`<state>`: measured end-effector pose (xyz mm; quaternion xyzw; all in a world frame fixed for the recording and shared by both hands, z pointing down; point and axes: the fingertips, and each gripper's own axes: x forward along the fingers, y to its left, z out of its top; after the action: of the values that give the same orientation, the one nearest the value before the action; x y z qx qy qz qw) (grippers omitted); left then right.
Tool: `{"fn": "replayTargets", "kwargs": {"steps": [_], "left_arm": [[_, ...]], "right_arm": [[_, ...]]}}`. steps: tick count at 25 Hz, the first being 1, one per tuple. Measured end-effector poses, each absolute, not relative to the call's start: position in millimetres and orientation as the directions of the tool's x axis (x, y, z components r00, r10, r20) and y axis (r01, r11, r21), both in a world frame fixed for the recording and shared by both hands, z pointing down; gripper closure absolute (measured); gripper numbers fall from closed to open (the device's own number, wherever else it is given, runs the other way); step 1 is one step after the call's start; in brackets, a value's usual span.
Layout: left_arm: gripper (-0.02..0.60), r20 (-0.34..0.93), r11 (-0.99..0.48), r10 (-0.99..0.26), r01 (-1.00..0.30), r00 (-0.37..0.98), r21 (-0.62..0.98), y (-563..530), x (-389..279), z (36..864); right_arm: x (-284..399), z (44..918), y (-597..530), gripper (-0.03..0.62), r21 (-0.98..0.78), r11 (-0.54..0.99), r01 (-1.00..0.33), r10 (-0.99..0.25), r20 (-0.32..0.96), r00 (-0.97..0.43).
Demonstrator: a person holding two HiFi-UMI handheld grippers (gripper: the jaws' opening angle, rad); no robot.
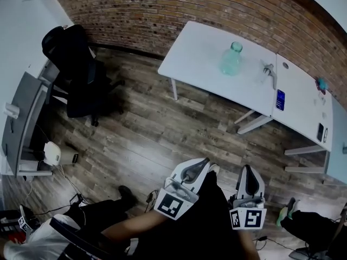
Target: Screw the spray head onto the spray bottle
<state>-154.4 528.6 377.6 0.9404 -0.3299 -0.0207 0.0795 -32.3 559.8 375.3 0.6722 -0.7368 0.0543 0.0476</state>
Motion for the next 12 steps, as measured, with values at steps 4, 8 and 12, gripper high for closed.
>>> {"fn": "replayTargets", "kwargs": {"steps": [4, 8, 12], "left_arm": [[0.583, 0.008, -0.753, -0.647, -0.640, 0.763, 0.152, 512, -134, 374], [0.583, 0.005, -0.732, -0.673, -0.666, 0.740, 0.142, 493, -112, 372], [0.583, 0.009, -0.725, -0.683, -0.680, 0.730, 0.110, 474, -84, 370]], "right_arm": [[-8, 378, 542, 0.585, -0.053, 0.120, -0.991, -0.981, 0.147, -0.126], [12, 374, 524, 0.585, -0.040, 0.156, -0.987, -0.979, 0.129, -0.160], [43, 370, 502, 0.585, -0.036, 0.171, -0.985, -0.979, 0.109, -0.174]]}}
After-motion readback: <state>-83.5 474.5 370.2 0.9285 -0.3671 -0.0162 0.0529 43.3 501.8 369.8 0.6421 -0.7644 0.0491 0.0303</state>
